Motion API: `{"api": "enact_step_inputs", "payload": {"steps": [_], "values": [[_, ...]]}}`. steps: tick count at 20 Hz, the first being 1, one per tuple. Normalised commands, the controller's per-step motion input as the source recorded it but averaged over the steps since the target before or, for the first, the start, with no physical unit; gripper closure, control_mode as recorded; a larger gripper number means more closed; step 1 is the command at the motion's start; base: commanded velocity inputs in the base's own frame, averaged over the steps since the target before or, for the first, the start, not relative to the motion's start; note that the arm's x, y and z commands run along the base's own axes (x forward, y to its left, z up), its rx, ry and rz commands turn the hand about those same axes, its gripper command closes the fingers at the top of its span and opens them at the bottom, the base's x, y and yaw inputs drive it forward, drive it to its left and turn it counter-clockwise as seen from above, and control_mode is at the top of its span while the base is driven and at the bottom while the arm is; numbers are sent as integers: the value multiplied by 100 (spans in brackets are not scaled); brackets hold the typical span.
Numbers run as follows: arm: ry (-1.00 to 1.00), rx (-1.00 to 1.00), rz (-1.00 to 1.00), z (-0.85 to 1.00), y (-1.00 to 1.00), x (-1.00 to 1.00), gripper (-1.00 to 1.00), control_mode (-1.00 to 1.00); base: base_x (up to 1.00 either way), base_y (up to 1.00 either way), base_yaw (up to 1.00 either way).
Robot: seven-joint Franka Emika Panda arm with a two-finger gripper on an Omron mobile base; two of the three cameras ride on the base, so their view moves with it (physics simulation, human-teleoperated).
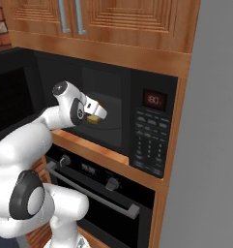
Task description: Place the sponge inside the microwave to prepare for sanitizing.
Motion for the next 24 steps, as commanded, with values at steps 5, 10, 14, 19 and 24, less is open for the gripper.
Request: {"api": "enact_step_inputs", "payload": {"steps": [5, 10, 14, 19, 24], "values": [[0, -3, 0, 0, 11, 0, -100, -100, 0, 0, 0], [-1, -2, 3, 15, 34, -51, -100, -100, 0, 0, 0], [0, 0, 7, 39, 6, -84, -100, -100, 0, 0, 0], [2, 1, 9, 20, 0, -96, -100, -100, 0, 0, 0], [0, 0, 19, 0, 0, -100, -100, -100, 0, 0, 0]]}}
